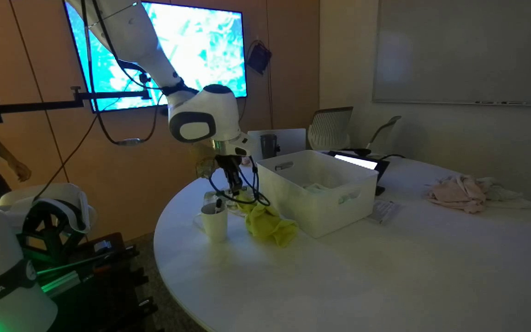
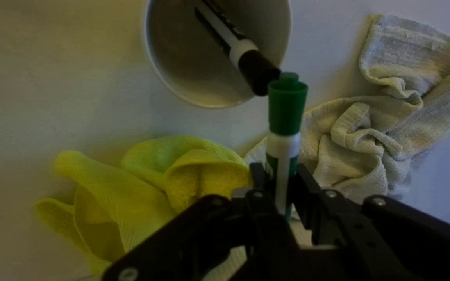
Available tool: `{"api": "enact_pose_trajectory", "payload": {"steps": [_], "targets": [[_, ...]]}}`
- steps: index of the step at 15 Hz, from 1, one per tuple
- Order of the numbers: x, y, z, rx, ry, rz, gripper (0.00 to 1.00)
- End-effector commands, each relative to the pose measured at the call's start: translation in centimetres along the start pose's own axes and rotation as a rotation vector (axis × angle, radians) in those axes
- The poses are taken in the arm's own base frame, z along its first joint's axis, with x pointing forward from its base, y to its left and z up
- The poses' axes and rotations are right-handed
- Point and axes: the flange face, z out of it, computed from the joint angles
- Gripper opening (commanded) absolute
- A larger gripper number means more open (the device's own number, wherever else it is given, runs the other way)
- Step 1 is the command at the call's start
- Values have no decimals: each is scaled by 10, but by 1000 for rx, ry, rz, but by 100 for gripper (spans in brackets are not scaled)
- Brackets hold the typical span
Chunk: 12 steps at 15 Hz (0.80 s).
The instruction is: Put the green towel in the basket, then put the two markers in the cup, then put the other green towel in the basket, then the black tape in the cup, then the white towel in the basket
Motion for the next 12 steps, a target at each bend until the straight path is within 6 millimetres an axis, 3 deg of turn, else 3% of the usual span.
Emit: {"api": "enact_pose_trajectory", "payload": {"steps": [1,6,12], "targets": [[0,7,-28,22,35,-11,7],[-1,19,-32,20,42,-4,7],[-20,32,-20,45,36,38,7]]}}
